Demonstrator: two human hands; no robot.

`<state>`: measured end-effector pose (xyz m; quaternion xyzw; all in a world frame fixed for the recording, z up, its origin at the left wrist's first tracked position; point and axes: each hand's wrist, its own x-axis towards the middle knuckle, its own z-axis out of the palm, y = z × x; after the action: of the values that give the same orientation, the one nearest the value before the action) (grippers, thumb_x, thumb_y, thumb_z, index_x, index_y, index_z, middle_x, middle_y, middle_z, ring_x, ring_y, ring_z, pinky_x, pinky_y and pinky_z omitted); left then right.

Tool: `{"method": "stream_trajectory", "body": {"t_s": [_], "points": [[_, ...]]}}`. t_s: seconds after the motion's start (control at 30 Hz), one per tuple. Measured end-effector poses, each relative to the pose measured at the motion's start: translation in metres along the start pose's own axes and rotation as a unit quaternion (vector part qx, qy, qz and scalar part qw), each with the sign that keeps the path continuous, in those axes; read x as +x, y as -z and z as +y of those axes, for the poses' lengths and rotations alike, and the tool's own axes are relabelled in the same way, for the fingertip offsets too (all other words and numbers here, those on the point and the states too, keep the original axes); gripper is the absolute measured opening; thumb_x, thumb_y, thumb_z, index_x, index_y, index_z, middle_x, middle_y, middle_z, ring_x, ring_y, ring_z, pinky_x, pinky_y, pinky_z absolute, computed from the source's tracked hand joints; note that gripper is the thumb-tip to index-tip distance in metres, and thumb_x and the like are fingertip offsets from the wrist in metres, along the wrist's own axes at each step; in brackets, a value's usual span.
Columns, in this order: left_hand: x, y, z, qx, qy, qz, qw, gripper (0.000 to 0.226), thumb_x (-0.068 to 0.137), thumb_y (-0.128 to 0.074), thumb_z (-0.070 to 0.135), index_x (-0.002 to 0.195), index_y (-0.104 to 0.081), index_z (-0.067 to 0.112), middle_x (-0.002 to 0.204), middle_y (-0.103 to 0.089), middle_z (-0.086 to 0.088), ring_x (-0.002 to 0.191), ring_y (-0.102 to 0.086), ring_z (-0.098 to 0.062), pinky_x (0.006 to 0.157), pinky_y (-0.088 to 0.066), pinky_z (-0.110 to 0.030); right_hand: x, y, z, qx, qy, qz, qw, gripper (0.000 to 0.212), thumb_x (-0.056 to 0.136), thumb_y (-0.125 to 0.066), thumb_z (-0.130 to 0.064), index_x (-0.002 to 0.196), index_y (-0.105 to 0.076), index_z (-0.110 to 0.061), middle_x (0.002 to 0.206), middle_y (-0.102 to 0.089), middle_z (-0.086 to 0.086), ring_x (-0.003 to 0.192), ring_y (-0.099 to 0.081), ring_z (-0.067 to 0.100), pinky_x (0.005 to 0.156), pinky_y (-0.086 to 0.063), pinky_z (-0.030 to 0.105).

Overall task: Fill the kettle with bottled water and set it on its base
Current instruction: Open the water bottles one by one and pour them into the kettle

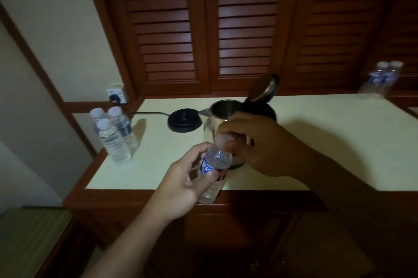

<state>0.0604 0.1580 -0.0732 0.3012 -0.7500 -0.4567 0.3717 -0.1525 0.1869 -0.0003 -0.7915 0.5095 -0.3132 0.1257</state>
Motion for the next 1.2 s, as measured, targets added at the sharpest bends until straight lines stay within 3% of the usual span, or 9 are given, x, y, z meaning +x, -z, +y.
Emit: {"method": "stream_trajectory", "body": {"t_s": [0.2,0.37,0.47,0.57,0.73,0.83,0.97,1.03,1.2], "points": [[0.028,-0.018,-0.001,-0.137,0.029,-0.129,0.982,0.044,0.098,-0.061,0.017,0.140,-0.057,0.008,0.132,-0.071,-0.011,0.126,-0.065,-0.027,0.102,-0.052,-0.037,-0.029,0.040,0.009,-0.009,0.009,-0.029,1.000,0.036,0.094,-0.060,0.004,0.124,-0.066,-0.016,0.121,-0.061,-0.012,0.110,-0.050,-0.015,0.088,-0.038,0.001],[0.035,-0.022,-0.001,-0.190,0.046,-0.164,0.967,0.040,0.099,-0.054,0.008,0.138,-0.061,0.010,0.134,-0.070,-0.015,0.128,-0.064,-0.032,0.106,-0.052,-0.041,-0.042,0.042,0.023,-0.011,0.027,0.011,1.000,0.045,0.095,-0.059,0.006,0.127,-0.061,-0.025,0.126,-0.056,-0.024,0.122,-0.048,-0.012,0.098,-0.038,0.006],[0.035,-0.018,-0.004,-0.162,0.052,-0.152,0.974,0.044,0.098,-0.053,0.009,0.142,-0.057,0.007,0.135,-0.069,-0.015,0.131,-0.062,-0.033,0.108,-0.050,-0.042,-0.045,0.035,0.028,-0.009,0.035,0.063,0.997,0.049,0.096,-0.059,0.005,0.132,-0.060,-0.030,0.130,-0.058,-0.011,0.126,-0.052,0.006,0.103,-0.045,0.022],[0.030,-0.009,-0.001,-0.135,0.070,-0.112,0.982,0.043,0.097,-0.056,0.016,0.140,-0.059,0.015,0.132,-0.072,-0.006,0.128,-0.065,-0.025,0.103,-0.053,-0.035,-0.048,0.027,0.036,-0.016,-0.009,0.126,0.992,0.041,0.099,-0.058,-0.005,0.129,-0.063,-0.032,0.122,-0.057,-0.014,0.116,-0.055,0.004,0.095,-0.045,0.016],[0.035,0.010,0.010,-0.003,0.045,-0.004,0.999,0.035,0.103,-0.062,0.017,0.134,-0.064,0.034,0.126,-0.073,0.011,0.120,-0.067,-0.011,0.108,-0.051,-0.048,-0.061,-0.025,0.068,-0.003,-0.213,0.159,0.964,0.017,0.097,-0.063,-0.032,0.114,-0.062,-0.034,0.101,-0.058,-0.022,0.093,-0.056,-0.006,0.074,-0.038,0.005],[0.046,0.019,0.020,0.041,0.038,0.063,0.996,0.036,0.102,-0.065,0.017,0.131,-0.064,0.038,0.124,-0.072,0.014,0.118,-0.066,-0.009,0.105,-0.054,-0.049,-0.065,-0.055,0.097,-0.055,-0.252,0.160,0.953,0.015,0.095,-0.062,-0.035,0.106,-0.066,-0.026,0.097,-0.065,-0.013,0.090,-0.059,0.007,0.075,-0.042,0.023],[0.068,0.031,0.040,0.178,0.035,0.102,0.978,0.039,0.100,-0.068,0.023,0.136,-0.061,0.036,0.119,-0.066,0.022,0.107,-0.060,0.007,0.094,-0.050,-0.029,-0.064,-0.075,0.129,-0.219,-0.284,0.093,0.929,0.031,0.093,-0.044,-0.045,0.097,-0.070,-0.028,0.092,-0.074,-0.004,0.086,-0.067,0.022,0.079,-0.050,0.035],[0.081,0.039,0.046,0.288,0.008,0.099,0.952,0.042,0.099,-0.070,0.026,0.139,-0.060,0.034,0.119,-0.067,0.011,0.102,-0.062,-0.007,0.086,-0.049,-0.030,-0.068,-0.081,0.141,-0.191,-0.280,0.109,0.934,0.039,0.090,-0.037,-0.050,0.092,-0.071,-0.030,0.089,-0.073,-0.007,0.085,-0.065,0.019,0.081,-0.050,0.035],[0.115,0.048,0.042,0.472,-0.045,0.060,0.878,0.051,0.099,-0.066,0.033,0.148,-0.051,0.031,0.131,-0.061,-0.003,0.125,-0.052,-0.028,0.099,-0.045,-0.042,-0.068,-0.095,0.159,-0.225,-0.234,0.089,0.942,0.035,0.093,-0.041,-0.051,0.099,-0.067,-0.029,0.098,-0.063,-0.012,0.090,-0.058,0.012,0.085,-0.046,0.034]]}}
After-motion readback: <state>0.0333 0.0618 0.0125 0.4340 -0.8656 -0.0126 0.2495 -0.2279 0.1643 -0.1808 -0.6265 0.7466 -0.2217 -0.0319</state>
